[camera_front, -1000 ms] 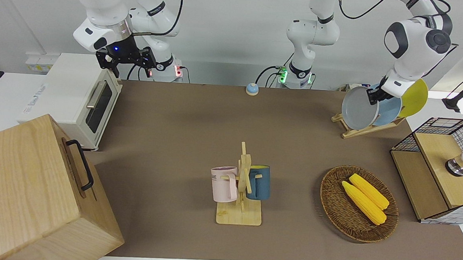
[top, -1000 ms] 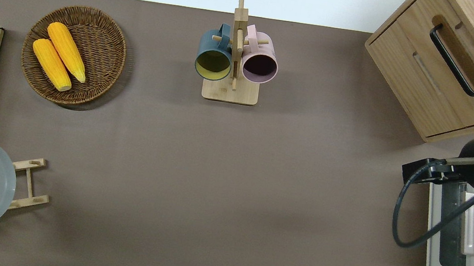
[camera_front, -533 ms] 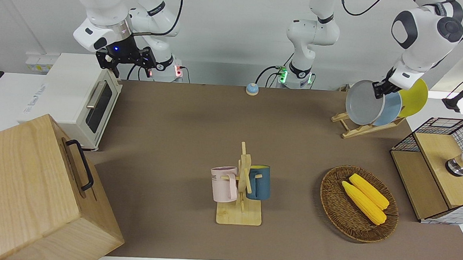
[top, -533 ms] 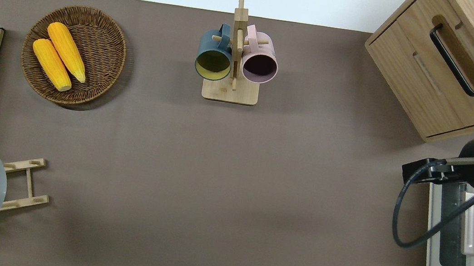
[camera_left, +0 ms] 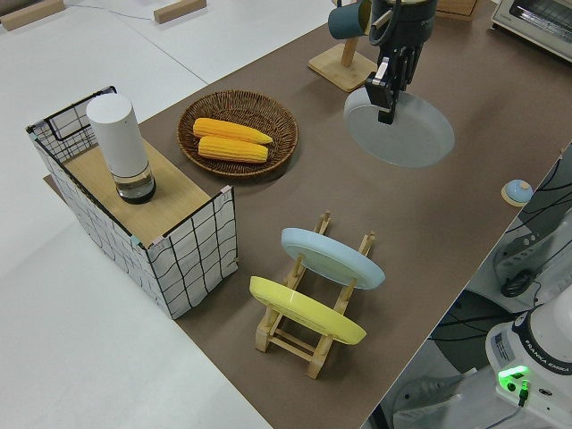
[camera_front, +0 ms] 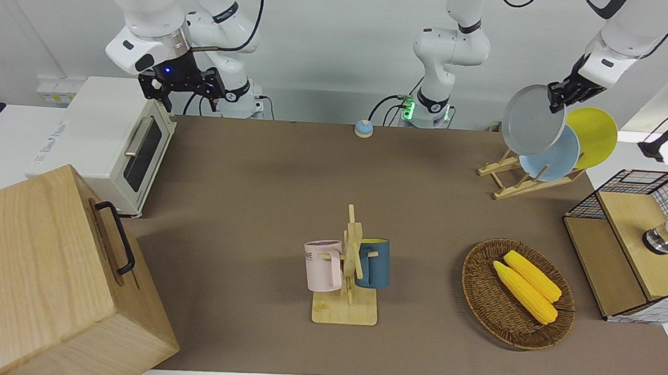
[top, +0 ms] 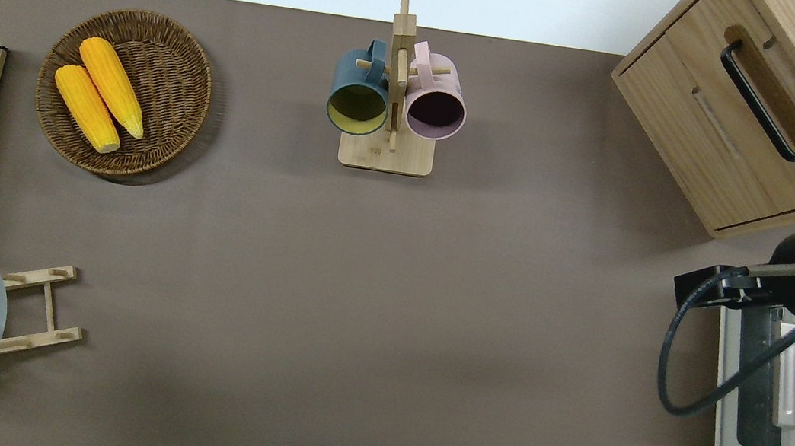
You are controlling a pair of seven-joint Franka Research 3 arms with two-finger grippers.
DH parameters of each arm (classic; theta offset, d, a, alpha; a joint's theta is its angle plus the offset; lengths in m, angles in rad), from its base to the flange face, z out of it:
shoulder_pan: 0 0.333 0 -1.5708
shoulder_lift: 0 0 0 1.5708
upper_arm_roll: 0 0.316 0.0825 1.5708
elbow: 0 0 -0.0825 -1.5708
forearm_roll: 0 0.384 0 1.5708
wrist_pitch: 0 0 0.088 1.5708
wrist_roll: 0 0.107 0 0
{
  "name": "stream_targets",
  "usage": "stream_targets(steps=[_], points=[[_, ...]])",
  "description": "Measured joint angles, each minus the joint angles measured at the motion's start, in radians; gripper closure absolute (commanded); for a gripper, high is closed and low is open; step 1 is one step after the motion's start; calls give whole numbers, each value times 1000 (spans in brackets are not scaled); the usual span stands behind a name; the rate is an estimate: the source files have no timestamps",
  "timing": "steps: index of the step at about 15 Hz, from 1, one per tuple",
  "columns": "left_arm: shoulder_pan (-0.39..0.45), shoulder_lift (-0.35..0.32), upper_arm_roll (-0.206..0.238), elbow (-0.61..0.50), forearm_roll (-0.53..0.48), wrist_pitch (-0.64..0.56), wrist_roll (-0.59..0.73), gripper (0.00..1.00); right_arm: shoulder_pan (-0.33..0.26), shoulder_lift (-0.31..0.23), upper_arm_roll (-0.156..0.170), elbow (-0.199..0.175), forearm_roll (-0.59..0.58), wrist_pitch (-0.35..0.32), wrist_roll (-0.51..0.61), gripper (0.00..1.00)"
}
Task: Pick gray plate from low plate rack and place it on table with left arm
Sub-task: 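Carry the gray plate out of the rack, away from the robot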
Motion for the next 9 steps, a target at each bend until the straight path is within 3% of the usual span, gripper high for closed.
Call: stream_targets(steps=[5,9], points=[[-10,29,-24,-9,-199,4,-86,1000,0,0,0,0,0,0,0,17],[-28,76,-35,-76,-287,84,-90,1000,0,0,0,0,0,0,0,17]])
